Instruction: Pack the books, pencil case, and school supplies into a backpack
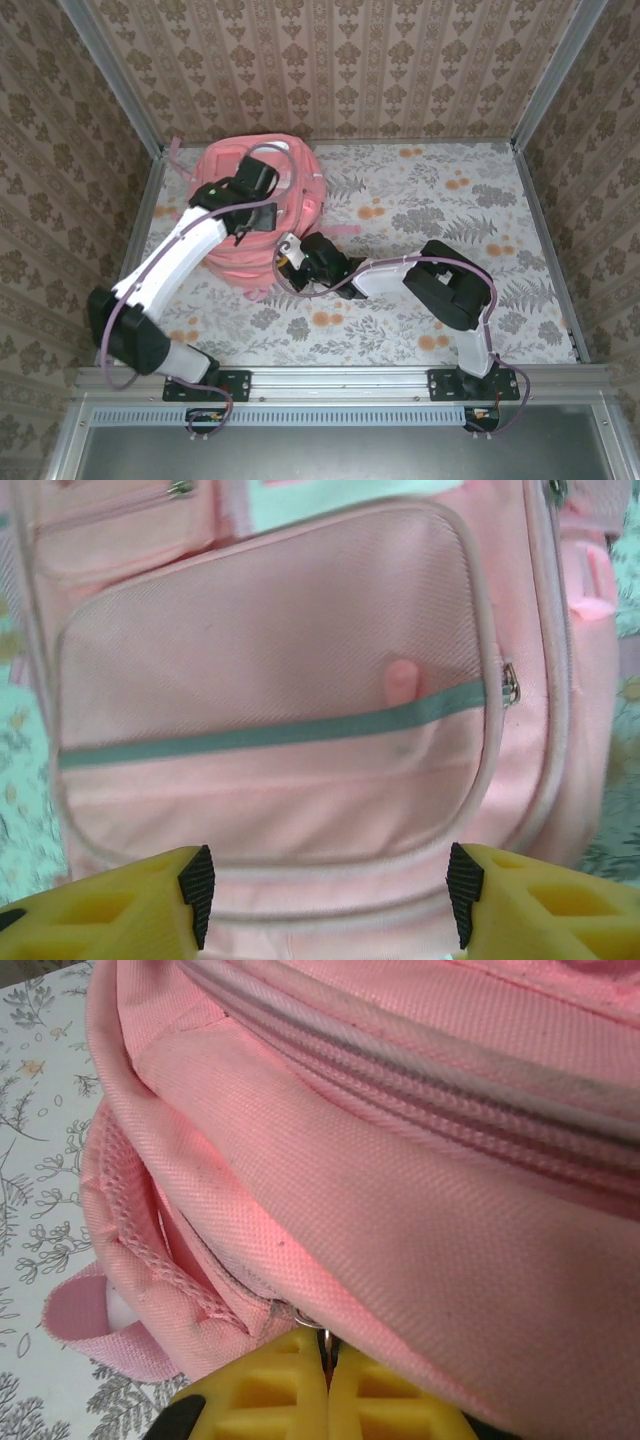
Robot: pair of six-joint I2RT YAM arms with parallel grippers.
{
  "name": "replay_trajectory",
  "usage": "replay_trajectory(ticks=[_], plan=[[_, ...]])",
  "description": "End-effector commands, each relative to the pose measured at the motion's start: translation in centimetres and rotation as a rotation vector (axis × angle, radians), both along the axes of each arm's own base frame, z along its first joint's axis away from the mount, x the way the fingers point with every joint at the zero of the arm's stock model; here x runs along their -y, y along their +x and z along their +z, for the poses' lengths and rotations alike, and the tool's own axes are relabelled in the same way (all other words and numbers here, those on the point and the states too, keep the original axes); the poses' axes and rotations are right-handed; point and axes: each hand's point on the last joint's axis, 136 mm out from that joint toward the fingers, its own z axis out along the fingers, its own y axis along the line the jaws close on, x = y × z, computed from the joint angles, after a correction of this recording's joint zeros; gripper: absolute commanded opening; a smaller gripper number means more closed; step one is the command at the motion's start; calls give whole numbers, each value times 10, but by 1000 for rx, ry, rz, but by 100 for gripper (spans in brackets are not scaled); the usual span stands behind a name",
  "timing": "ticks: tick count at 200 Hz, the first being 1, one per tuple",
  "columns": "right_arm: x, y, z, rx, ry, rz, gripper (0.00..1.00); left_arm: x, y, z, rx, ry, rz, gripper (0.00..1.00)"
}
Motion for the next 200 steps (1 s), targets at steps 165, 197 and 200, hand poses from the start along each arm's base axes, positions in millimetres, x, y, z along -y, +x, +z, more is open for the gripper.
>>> replay_trajectory(ticks=[165,197,200], plan=[[4,-21,16,-44,-22,-30,0,-4,-42,-115,-87,-876,747,68],[4,-21,17,-39,-24,-35,0,-10,-52,-136,-132,-823,800,28],[5,-21,18,-38,-24,-36,0,-11,-53,-136,-131,-817,804,23]])
